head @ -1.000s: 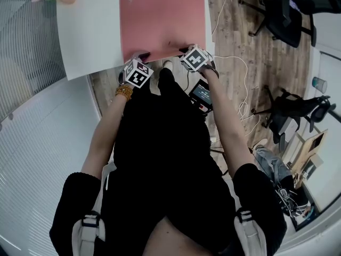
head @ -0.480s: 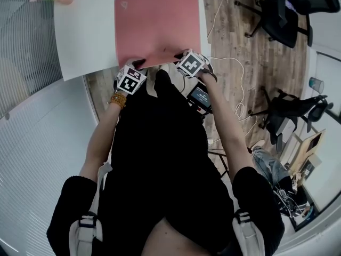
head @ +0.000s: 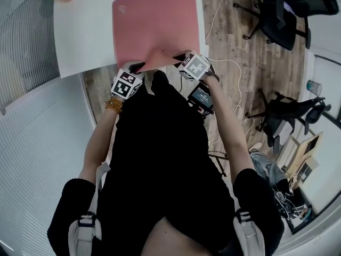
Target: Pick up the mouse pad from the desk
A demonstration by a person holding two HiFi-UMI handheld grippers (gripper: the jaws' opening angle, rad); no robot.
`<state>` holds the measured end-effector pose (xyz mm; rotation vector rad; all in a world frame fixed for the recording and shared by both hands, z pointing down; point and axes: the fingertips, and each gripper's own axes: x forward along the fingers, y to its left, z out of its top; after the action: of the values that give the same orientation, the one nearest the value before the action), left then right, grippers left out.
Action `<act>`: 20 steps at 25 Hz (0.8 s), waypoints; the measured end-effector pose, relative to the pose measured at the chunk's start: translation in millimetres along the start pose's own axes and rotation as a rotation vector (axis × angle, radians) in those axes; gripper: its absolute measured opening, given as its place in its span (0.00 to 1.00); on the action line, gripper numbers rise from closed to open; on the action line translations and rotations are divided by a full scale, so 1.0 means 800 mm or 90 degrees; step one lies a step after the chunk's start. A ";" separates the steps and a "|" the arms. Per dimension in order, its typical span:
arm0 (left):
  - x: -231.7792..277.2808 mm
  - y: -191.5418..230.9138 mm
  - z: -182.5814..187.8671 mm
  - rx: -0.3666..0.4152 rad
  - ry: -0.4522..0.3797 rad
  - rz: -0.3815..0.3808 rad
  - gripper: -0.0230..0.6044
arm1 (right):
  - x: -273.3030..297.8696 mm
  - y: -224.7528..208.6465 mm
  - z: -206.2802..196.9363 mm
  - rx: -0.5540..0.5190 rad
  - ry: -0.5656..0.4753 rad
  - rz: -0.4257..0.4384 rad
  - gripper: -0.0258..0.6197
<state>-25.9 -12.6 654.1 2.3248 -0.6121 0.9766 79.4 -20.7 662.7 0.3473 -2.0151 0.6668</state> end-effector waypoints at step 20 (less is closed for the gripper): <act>-0.089 -0.030 0.089 -0.005 -0.076 0.027 0.09 | -0.098 0.037 0.049 0.023 -0.085 0.038 0.11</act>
<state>-21.3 -25.7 551.4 2.3846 -0.7134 0.8576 76.9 -21.5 570.3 0.3620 -2.1500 0.7347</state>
